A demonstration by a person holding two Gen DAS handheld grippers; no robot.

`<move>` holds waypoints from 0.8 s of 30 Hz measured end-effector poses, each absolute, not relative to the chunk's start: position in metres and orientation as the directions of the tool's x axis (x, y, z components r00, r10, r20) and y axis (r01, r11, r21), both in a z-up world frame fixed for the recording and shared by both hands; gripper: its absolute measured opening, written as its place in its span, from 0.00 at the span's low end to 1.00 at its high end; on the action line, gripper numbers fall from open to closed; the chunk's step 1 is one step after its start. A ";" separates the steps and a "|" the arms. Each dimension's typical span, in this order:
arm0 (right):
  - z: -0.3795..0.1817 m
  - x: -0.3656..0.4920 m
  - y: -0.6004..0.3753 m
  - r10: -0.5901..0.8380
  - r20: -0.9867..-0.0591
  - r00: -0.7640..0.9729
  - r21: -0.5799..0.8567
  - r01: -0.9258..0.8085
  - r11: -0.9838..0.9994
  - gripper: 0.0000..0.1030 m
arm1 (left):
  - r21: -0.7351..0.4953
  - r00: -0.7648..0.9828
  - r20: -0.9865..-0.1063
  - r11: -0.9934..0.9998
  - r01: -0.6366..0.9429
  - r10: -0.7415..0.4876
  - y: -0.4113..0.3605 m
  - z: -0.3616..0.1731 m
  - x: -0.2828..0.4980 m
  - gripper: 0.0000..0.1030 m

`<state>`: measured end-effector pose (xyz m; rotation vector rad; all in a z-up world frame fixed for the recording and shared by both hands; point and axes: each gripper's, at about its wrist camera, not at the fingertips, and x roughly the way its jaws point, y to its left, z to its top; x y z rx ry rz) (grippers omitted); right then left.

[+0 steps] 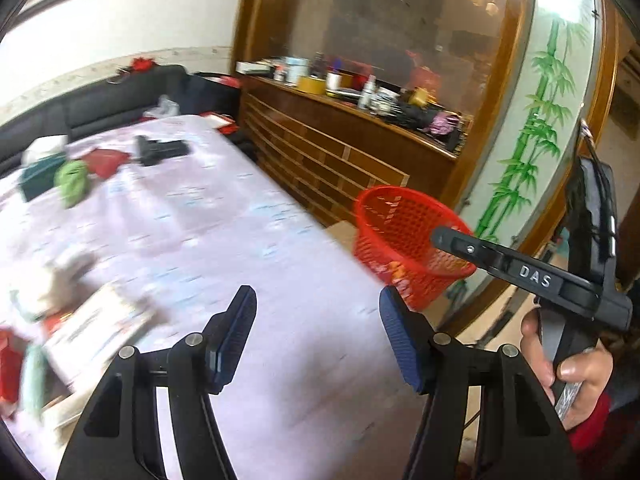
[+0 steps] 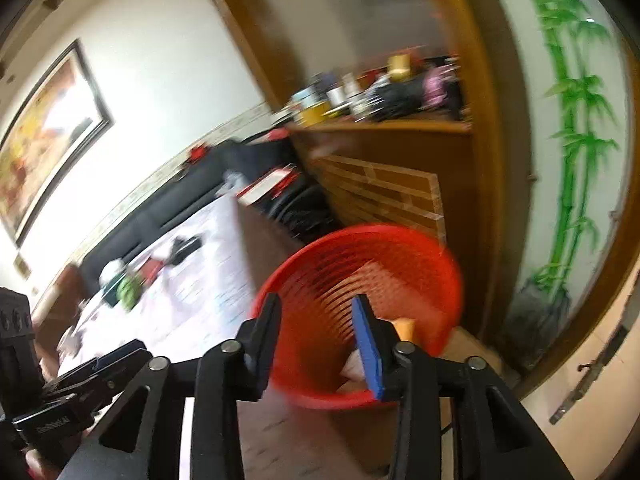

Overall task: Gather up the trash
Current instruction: 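Return both grippers to the table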

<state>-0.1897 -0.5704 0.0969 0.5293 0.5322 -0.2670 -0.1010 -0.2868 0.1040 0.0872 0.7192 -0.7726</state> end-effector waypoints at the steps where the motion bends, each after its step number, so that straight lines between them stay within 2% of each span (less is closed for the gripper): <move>1: 0.096 -0.187 -0.559 -0.087 -0.548 0.832 0.403 0.353 0.844 0.40 | -0.168 0.515 -0.621 0.742 0.649 -0.591 -0.271 0.104 -0.104 0.61; 9: 0.086 -0.151 -0.467 0.083 -0.585 0.807 0.378 0.181 0.908 0.41 | -0.171 0.611 -0.625 0.849 0.500 -0.486 -0.158 0.096 -0.108 0.62; 14: 0.075 -0.132 -0.408 0.185 -0.620 0.762 0.367 0.074 0.927 0.41 | -0.206 0.675 -0.627 0.919 0.337 -0.388 -0.073 0.092 -0.105 0.62; 19: 0.070 -0.124 -0.359 0.245 -0.645 0.724 0.337 -0.018 0.941 0.41 | -0.197 0.730 -0.652 0.975 0.099 -0.206 0.006 0.079 -0.084 0.66; 24: 0.066 -0.118 -0.327 0.276 -0.656 0.703 0.325 -0.067 0.943 0.42 | -0.217 0.692 -0.708 0.976 -0.022 -0.141 0.051 0.056 -0.054 0.71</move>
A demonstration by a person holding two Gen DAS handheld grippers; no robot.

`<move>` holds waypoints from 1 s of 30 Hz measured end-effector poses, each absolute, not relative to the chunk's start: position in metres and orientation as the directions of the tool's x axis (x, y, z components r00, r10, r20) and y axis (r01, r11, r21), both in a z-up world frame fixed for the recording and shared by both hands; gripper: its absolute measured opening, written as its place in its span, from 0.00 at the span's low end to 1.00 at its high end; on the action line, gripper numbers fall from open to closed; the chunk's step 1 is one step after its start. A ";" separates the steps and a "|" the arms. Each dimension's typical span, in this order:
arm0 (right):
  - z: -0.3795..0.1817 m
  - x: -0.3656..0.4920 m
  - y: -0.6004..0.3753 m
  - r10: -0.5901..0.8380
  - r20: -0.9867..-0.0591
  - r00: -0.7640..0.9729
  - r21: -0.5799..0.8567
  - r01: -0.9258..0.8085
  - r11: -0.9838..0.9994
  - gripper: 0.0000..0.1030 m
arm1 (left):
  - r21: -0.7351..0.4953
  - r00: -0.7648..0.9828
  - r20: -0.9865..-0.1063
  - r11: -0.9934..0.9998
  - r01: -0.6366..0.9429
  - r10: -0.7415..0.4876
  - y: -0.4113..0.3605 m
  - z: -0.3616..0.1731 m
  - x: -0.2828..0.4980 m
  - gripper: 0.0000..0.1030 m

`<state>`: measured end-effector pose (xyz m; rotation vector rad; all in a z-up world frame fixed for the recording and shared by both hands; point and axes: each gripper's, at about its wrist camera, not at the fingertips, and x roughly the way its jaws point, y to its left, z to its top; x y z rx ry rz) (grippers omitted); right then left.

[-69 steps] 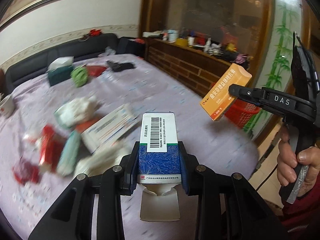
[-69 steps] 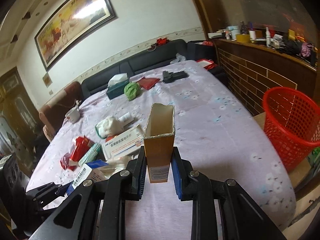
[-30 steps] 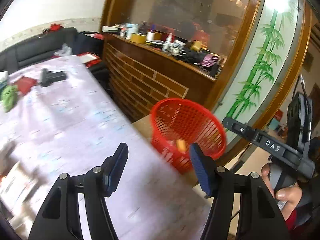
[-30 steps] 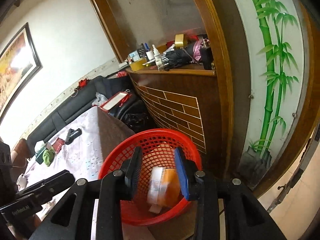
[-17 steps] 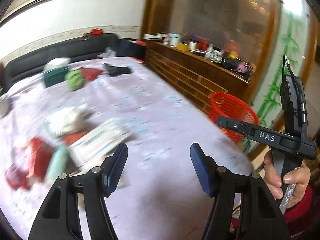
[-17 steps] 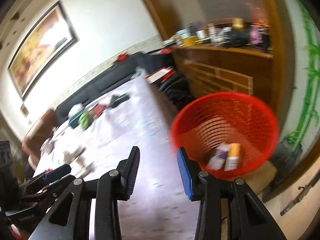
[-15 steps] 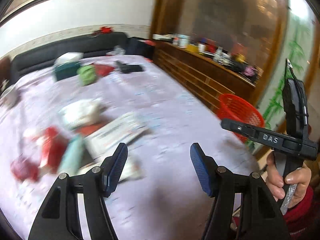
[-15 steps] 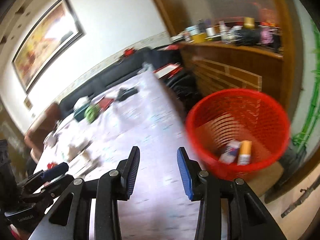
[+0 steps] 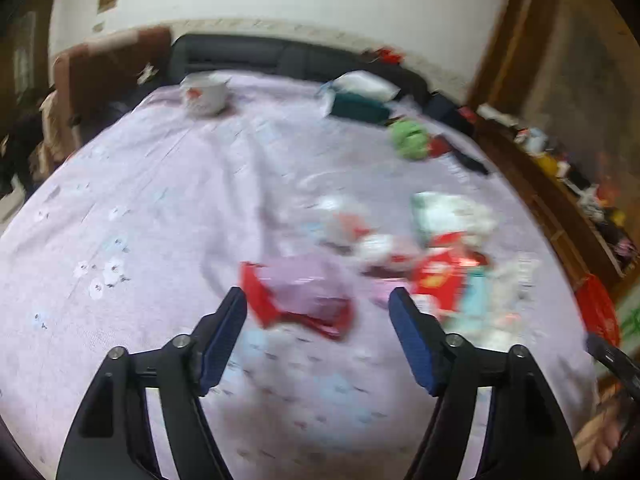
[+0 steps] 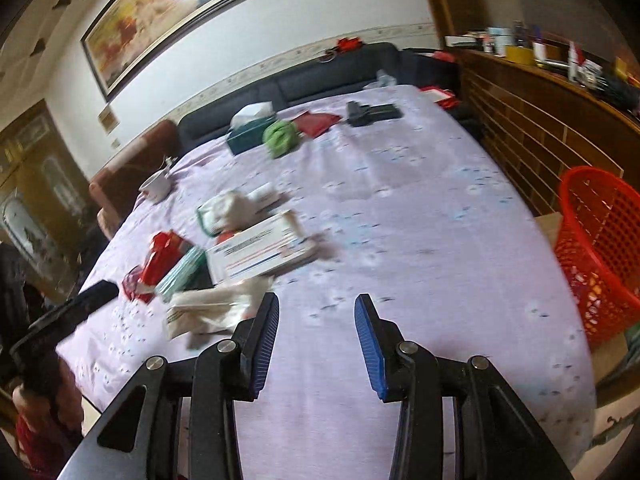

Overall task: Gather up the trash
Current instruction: 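Return both grippers to the table, then grasp the pink wrapped bundle with the left gripper while the right grasps the white cloth bag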

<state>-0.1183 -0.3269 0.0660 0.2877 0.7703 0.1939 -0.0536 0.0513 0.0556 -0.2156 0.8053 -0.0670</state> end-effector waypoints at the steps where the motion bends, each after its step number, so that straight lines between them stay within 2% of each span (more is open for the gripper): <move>1: 0.065 -0.118 -0.321 0.283 -0.658 0.698 0.324 -0.077 0.943 0.43 | -0.221 0.678 -0.722 0.974 -0.040 -0.136 0.056 0.049 -0.045 0.71; 6: 0.062 -0.118 -0.307 0.293 -0.671 0.682 0.310 -0.101 0.945 0.45 | -0.251 0.624 -0.765 0.966 -0.059 -0.161 0.057 0.025 -0.020 0.71; 10: 0.061 -0.120 -0.305 0.290 -0.676 0.678 0.302 -0.105 0.948 0.47 | -0.186 0.626 -0.770 0.982 -0.040 -0.120 0.042 0.024 -0.012 0.74; 12: 0.060 -0.118 -0.306 0.291 -0.680 0.673 0.305 -0.101 0.947 0.48 | -0.172 0.609 -0.785 0.984 -0.037 -0.115 0.038 0.021 -0.007 0.71; 14: 0.056 -0.114 -0.306 0.306 -0.687 0.659 0.321 -0.103 0.941 0.49 | -0.189 0.616 -0.776 0.982 -0.022 -0.136 0.038 0.023 -0.007 0.45; 20: 0.039 -0.088 -0.290 0.407 -0.709 0.575 0.406 -0.139 0.903 0.50 | -0.209 0.652 -0.739 0.978 0.020 -0.171 0.040 0.029 -0.029 0.38; 25: 0.027 -0.059 -0.273 0.450 -0.719 0.530 0.444 -0.147 0.884 0.50 | -0.260 0.678 -0.696 0.963 0.068 -0.236 0.039 0.035 -0.058 0.38; 30: 0.013 -0.036 -0.265 0.451 -0.728 0.516 0.454 -0.131 0.882 0.50 | -0.243 0.704 -0.674 0.967 0.077 -0.225 0.037 0.035 -0.066 0.38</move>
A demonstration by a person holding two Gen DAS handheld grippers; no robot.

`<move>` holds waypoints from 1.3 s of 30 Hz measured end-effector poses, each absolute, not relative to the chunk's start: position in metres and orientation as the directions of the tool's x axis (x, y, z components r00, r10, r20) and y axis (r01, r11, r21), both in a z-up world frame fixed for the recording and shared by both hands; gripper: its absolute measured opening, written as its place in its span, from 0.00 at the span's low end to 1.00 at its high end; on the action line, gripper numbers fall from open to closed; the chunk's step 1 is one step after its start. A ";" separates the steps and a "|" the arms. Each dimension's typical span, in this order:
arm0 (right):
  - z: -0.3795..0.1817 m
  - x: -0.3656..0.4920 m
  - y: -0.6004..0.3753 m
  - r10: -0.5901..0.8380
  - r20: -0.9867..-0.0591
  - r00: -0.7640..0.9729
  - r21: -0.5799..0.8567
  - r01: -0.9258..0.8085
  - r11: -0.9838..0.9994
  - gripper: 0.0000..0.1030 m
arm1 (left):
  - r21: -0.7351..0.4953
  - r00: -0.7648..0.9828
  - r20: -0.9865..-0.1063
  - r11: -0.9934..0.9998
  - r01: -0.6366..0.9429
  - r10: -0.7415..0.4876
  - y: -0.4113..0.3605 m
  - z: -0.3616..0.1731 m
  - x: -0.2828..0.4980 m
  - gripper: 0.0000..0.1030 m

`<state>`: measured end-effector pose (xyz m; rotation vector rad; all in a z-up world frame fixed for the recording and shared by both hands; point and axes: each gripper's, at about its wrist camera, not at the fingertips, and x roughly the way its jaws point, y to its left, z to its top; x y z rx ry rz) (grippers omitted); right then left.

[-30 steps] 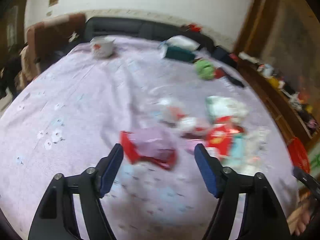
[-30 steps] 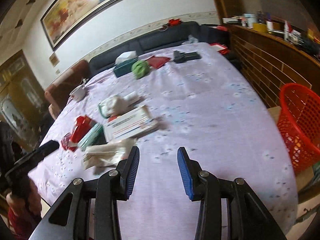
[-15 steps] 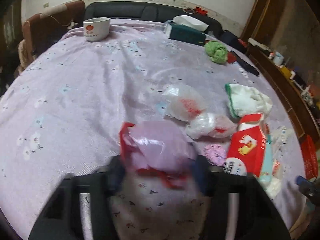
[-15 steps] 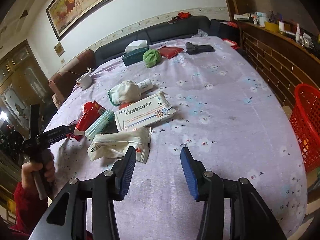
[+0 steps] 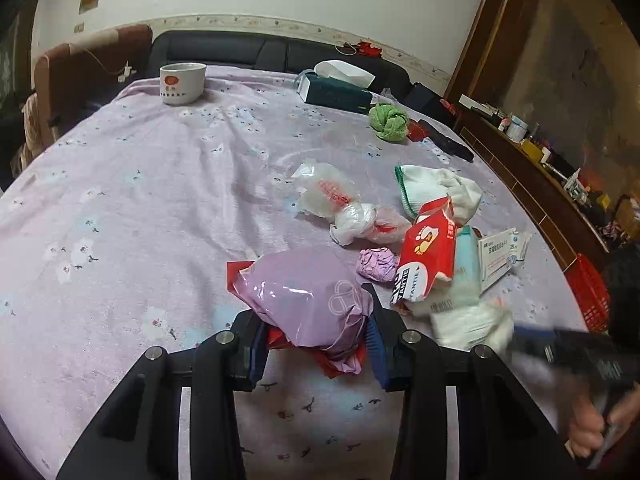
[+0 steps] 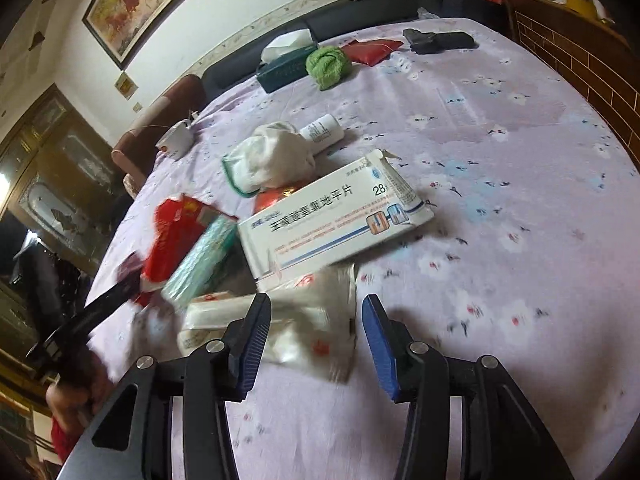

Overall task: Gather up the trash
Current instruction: 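Grasp the pink wrapped bundle with the left gripper while the right grasps the white cloth bag, then lift the pink bundle and white cloth bag off the table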

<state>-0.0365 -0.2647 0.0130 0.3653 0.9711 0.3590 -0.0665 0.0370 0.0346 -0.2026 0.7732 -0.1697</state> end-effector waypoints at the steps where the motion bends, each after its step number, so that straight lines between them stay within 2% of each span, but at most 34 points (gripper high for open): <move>1: 0.011 -0.038 -0.260 0.478 -0.724 0.497 0.469 -0.153 0.870 0.50 | -0.249 0.699 -0.677 0.965 0.076 -0.230 0.038 0.033 -0.066 0.38; 10: 0.026 -0.090 -0.202 0.667 -0.702 0.250 0.520 -0.460 0.720 0.52 | -0.295 0.704 -0.658 0.952 0.083 -0.266 0.046 0.033 -0.068 0.38; 13: 0.043 -0.094 -0.199 0.615 -0.717 0.327 0.408 -0.518 0.752 0.53 | -0.294 0.708 -0.655 0.952 0.082 -0.263 0.045 0.034 -0.069 0.38; 16: 0.054 -0.087 -0.191 0.511 -0.730 0.454 0.238 -0.532 0.813 0.56 | -0.287 0.714 -0.651 0.955 0.081 -0.256 0.044 0.034 -0.069 0.38; 18: 0.053 -0.078 -0.186 0.494 -0.727 0.477 0.200 -0.541 0.817 0.60 | -0.284 0.715 -0.649 0.955 0.088 -0.259 0.044 0.034 -0.070 0.38; 22: 0.036 -0.054 -0.170 0.489 -0.757 0.434 0.204 -0.553 0.808 0.60 | -0.278 0.725 -0.639 0.956 0.095 -0.258 0.043 0.035 -0.073 0.38; 26: 0.020 -0.057 -0.152 0.444 -0.786 0.431 0.142 -0.573 0.807 0.62 | -0.270 0.737 -0.627 0.958 0.099 -0.253 0.042 0.037 -0.076 0.38; 28: 0.018 -0.065 -0.146 0.410 -0.787 0.461 0.086 -0.577 0.813 0.59 | -0.260 0.746 -0.619 0.961 0.099 -0.245 0.041 0.038 -0.078 0.38; 30: 0.017 -0.074 -0.144 0.386 -0.788 0.480 0.042 -0.584 0.811 0.51 | -0.249 0.761 -0.603 0.963 0.103 -0.238 0.040 0.040 -0.081 0.38; 31: 0.017 -0.078 -0.142 0.380 -0.789 0.483 0.035 -0.582 0.812 0.49 | -0.241 0.768 -0.597 0.965 0.104 -0.232 0.039 0.041 -0.083 0.38; 33: 0.018 -0.083 -0.146 0.383 -0.784 0.488 0.048 -0.567 0.822 0.43 | -0.223 0.781 -0.585 0.969 0.104 -0.218 0.036 0.043 -0.087 0.38; 39: 0.034 -0.102 -0.179 0.449 -0.704 0.551 0.152 -0.500 0.852 0.41 | -0.222 0.788 -0.561 0.963 0.153 -0.254 0.015 0.045 -0.101 0.38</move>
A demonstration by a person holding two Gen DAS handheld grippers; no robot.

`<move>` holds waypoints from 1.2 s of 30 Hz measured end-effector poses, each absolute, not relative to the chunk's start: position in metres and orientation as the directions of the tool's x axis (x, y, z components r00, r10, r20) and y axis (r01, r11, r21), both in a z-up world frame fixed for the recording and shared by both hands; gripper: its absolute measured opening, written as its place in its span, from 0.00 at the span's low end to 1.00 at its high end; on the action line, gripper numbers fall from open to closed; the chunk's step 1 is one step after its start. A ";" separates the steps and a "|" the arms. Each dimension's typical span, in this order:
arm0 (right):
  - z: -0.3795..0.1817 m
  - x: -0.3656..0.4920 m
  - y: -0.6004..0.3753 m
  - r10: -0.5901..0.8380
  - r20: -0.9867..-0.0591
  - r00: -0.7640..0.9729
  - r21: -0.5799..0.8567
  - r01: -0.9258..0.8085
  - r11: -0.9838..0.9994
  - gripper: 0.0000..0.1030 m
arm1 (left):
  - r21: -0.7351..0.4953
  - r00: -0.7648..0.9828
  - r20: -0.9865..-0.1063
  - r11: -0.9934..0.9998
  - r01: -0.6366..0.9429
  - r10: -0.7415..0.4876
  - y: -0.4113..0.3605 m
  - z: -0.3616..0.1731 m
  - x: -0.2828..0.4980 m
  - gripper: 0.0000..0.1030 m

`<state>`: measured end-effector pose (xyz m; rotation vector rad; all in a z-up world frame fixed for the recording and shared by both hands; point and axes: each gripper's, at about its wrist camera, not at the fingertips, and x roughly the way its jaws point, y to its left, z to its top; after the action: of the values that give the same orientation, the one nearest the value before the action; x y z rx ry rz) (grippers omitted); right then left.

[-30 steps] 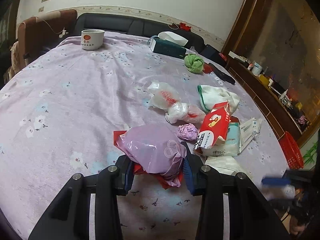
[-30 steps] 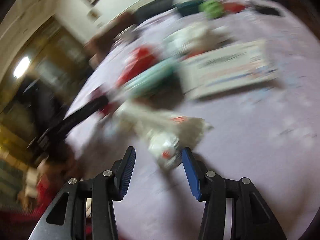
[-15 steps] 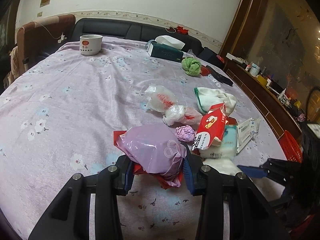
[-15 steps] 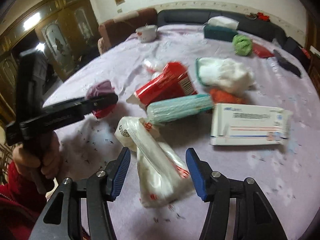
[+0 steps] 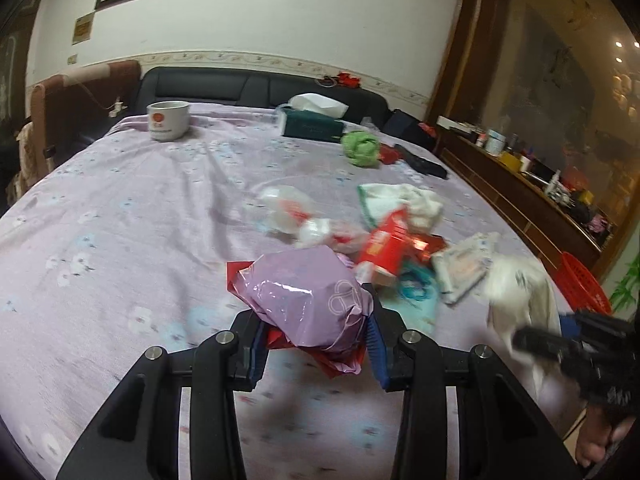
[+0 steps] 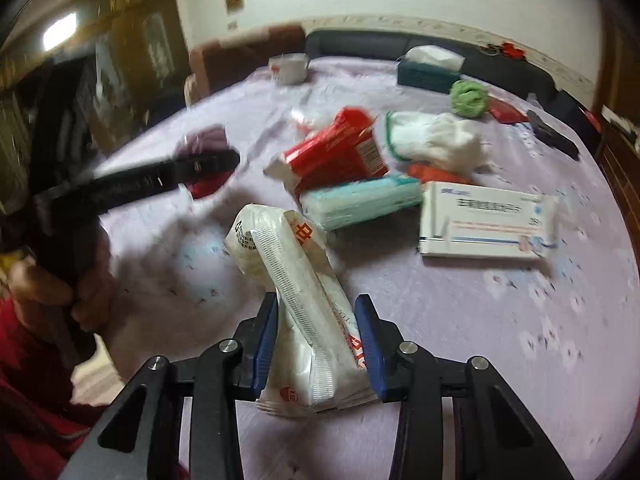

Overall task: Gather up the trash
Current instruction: 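Lift the pink bundle and white cloth bag off the table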

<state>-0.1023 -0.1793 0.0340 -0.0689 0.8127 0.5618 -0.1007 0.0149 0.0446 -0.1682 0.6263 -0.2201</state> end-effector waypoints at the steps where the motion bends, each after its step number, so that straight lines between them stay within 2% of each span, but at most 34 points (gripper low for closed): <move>1: 0.037 -0.105 -0.185 0.454 -0.690 0.564 0.165 -0.488 0.857 0.41 | -0.209 0.792 -0.555 0.964 0.164 -0.255 0.008 0.046 -0.104 0.38; 5: 0.051 -0.110 -0.209 0.403 -0.631 0.663 0.178 -0.381 0.907 0.41 | -0.150 0.800 -0.537 0.964 0.221 -0.267 -0.019 0.051 -0.114 0.38; 13: 0.046 -0.107 -0.231 0.298 -0.629 0.718 0.205 -0.217 0.954 0.41 | -0.104 0.775 -0.557 0.951 0.290 -0.297 -0.057 0.051 -0.118 0.38; 25: 0.040 -0.115 -0.248 0.279 -0.638 0.718 0.229 -0.168 0.959 0.41 | -0.064 0.752 -0.601 0.955 0.290 -0.269 -0.077 0.044 -0.116 0.38; 36: 0.039 -0.115 -0.255 0.287 -0.638 0.714 0.251 -0.160 0.955 0.41 | -0.043 0.752 -0.608 0.956 0.291 -0.256 -0.081 0.044 -0.117 0.38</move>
<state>-0.1152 -0.2550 0.0391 0.1829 0.7354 0.2490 -0.1168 -0.0813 0.0436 0.0559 0.6554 -0.2993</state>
